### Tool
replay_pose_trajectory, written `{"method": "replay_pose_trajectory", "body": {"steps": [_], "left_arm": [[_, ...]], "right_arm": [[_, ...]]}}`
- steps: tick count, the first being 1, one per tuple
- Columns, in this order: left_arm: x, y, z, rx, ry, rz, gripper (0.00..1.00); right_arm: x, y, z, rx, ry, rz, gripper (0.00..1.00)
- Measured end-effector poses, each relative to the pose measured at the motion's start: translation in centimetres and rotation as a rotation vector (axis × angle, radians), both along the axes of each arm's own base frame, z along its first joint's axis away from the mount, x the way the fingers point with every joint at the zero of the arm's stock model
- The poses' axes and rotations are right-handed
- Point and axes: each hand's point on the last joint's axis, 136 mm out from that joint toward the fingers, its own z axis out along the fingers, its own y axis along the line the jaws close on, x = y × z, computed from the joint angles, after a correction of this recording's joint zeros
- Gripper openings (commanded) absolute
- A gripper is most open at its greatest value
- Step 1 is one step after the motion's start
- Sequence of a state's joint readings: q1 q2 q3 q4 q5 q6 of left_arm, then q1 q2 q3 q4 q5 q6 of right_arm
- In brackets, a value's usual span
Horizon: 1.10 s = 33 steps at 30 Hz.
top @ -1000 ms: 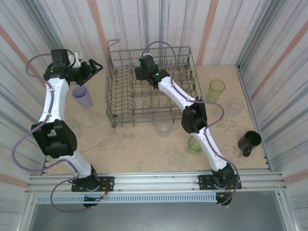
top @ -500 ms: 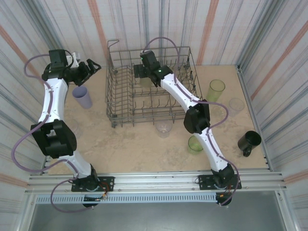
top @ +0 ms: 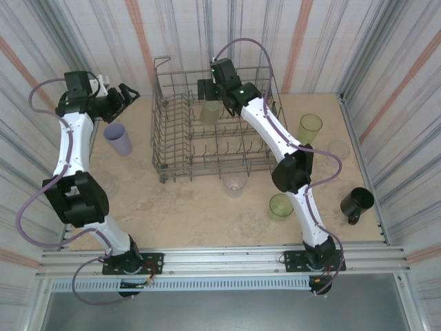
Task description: Load the cups into the dish rack
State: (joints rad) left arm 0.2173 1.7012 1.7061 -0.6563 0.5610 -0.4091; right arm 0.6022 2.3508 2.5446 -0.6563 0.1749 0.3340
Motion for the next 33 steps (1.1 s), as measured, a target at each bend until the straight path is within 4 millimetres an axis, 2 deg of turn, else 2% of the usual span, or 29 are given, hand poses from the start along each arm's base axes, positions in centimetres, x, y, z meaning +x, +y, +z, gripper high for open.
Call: {"method": "replay_pose_trajectory", "body": {"steps": [9, 15, 22, 26, 33], "left_arm": [[0.0, 0.2, -0.1, 0.009, 0.002, 0.008, 0.99], [0.1, 1.1, -0.5, 0.067, 0.007, 0.037, 0.99], [0.2, 2.1, -0.9, 0.13, 0.008, 0.064, 0.99], [0.3, 2.5, -1.4, 0.173, 0.016, 0.078, 0.99], [0.2, 2.5, -3.2, 0.287, 0.059, 0.078, 0.99]], "right_arm": [[-3.7, -2.2, -0.2, -0.03, 0.085, 0.009, 0.99], [-6.7, -4.3, -0.9, -0.039, 0.123, 0.003, 0.99], [-9.3, -6.8, 0.7, 0.017, 0.108, 0.01, 0.99], [-10.9, -8.4, 0.7, 0.039, 0.119, 0.009, 0.99], [-11.3, -11.4, -0.6, 0.071, 0.16, -0.003, 0.99]]}}
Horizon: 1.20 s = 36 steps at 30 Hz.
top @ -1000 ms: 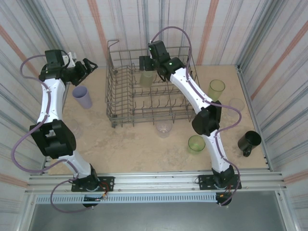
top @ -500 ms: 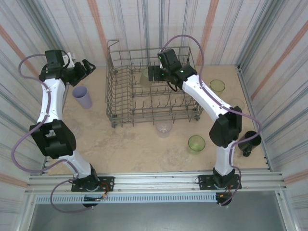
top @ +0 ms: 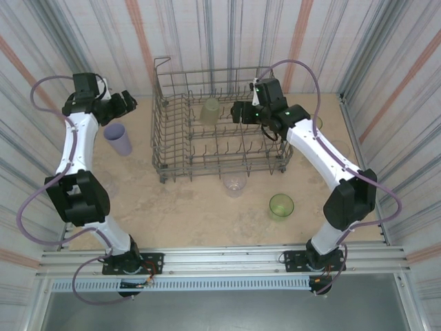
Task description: Load the cups into the dish rack
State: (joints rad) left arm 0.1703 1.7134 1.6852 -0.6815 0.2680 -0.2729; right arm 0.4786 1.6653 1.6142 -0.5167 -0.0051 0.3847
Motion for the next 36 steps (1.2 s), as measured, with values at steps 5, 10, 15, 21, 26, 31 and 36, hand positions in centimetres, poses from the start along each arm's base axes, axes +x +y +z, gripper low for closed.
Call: {"method": "replay_pose_trajectory", "body": {"steps": [5, 10, 15, 21, 26, 31, 36], "left_arm": [[0.8, -0.1, -3.2, 0.073, 0.07, -0.012, 0.98], [1.2, 0.2, -6.5, 0.119, 0.15, -0.018, 0.96], [1.1, 0.8, -7.5, 0.153, 0.183, -0.008, 0.88], [0.8, 1.6, -9.1, 0.189, 0.234, 0.009, 0.76], [0.6, 2.1, -10.8, 0.209, 0.288, 0.016, 0.7], [0.5, 2.4, -11.4, 0.229, 0.312, 0.017, 0.6], [0.7, 2.9, -11.7, 0.257, 0.33, 0.035, 0.47]], "right_arm": [[-0.2, -2.2, -0.8, 0.009, 0.019, -0.027, 0.99], [-0.5, -3.3, -0.8, 0.027, 0.021, -0.032, 0.99], [-0.7, -3.5, -1.1, 0.037, 0.025, -0.027, 0.99], [-0.8, -3.3, -1.6, 0.042, 0.032, -0.02, 0.99], [-0.6, -2.9, -1.1, 0.059, 0.018, -0.006, 0.99], [-0.4, -2.8, -0.8, 0.072, 0.006, -0.009, 0.99], [-0.4, -2.8, -0.7, 0.086, 0.008, -0.016, 0.99]]}}
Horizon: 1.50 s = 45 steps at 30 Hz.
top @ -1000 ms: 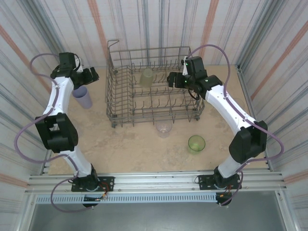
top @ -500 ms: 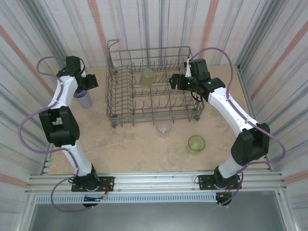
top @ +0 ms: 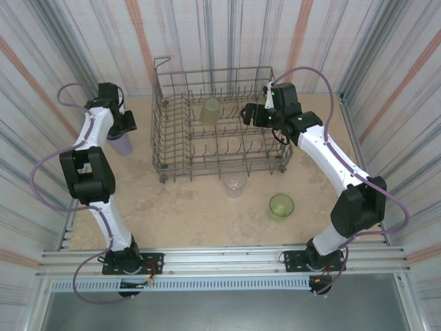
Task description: Load the cups into the dish rack
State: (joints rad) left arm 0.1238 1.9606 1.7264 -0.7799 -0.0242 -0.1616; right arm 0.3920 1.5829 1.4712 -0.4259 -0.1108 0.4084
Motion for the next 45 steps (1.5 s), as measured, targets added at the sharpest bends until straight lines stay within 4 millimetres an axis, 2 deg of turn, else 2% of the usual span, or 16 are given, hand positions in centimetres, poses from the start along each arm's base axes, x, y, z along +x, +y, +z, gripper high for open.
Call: {"method": "replay_pose_trajectory", "body": {"steps": [6, 18, 23, 36, 45], "left_arm": [[-0.3, 0.5, -0.3, 0.052, 0.022, 0.016, 0.41], [-0.1, 0.3, -1.0, 0.093, 0.055, 0.003, 0.19], [-0.1, 0.4, -1.2, 0.101, 0.067, -0.004, 0.0], [-0.1, 0.2, -1.0, 0.064, 0.059, 0.008, 0.0], [-0.6, 0.2, 1.7, -0.145, -0.076, 0.057, 0.0]], "right_arm": [[0.0, 0.0, -0.1, 0.003, 0.004, 0.0, 0.99], [-0.2, 0.3, -0.1, 0.011, 0.007, 0.013, 0.99], [-0.2, 0.3, -0.1, 0.017, 0.01, 0.009, 0.99], [-0.2, 0.3, -0.1, 0.031, 0.019, 0.001, 0.99], [-0.2, 0.4, -0.1, 0.032, 0.019, 0.002, 0.99]]}}
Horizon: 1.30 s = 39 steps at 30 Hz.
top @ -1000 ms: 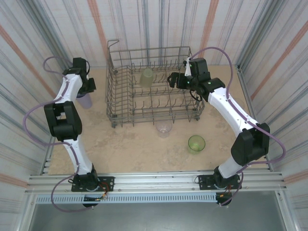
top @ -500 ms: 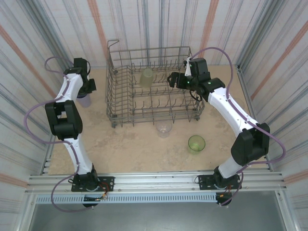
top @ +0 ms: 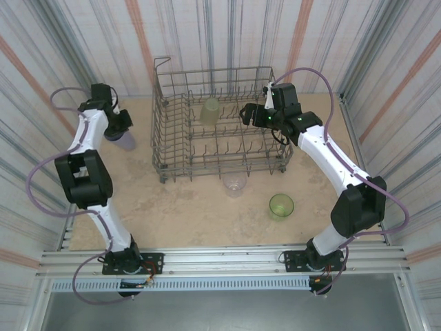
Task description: Load the cups into the dish rack
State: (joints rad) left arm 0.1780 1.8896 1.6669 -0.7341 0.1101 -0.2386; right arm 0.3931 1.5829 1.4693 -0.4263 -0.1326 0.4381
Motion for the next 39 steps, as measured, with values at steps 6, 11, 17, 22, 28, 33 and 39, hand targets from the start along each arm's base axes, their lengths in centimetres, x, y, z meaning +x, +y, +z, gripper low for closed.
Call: {"method": "replay_pose_trajectory", "body": {"steps": [6, 11, 17, 22, 28, 33, 39], "left_arm": [[0.2, 0.2, 2.3, -0.112, -0.119, 0.03, 0.0], [0.4, -0.6, 3.4, -0.231, -0.197, 0.034, 0.0], [0.8, -0.7, 4.7, -0.36, -0.295, 0.053, 0.0], [0.8, 1.1, 5.1, -0.439, -0.37, 0.126, 0.0], [0.6, 1.0, 5.2, -0.562, -0.431, 0.179, 0.0], [0.7, 0.1, 7.0, -0.665, -0.484, 0.181, 0.0], [-0.2, -0.5, 10.7, -0.703, -0.57, 0.165, 0.0]], "right_arm": [[-0.1, 0.2, 0.0, 0.0, 0.0, 0.004, 0.99], [-0.4, 0.5, -0.7, 0.003, 0.018, 0.006, 0.99], [-0.7, 1.0, -0.9, 0.016, 0.028, 0.012, 0.99], [-1.0, 1.7, -0.8, 0.028, 0.032, 0.034, 0.99], [-1.1, 1.9, -0.4, 0.056, 0.033, 0.032, 0.99], [-1.1, 2.4, 0.7, 0.1, 0.013, 0.042, 0.99], [-1.4, 2.9, 0.3, 0.137, 0.026, 0.067, 0.99]]}}
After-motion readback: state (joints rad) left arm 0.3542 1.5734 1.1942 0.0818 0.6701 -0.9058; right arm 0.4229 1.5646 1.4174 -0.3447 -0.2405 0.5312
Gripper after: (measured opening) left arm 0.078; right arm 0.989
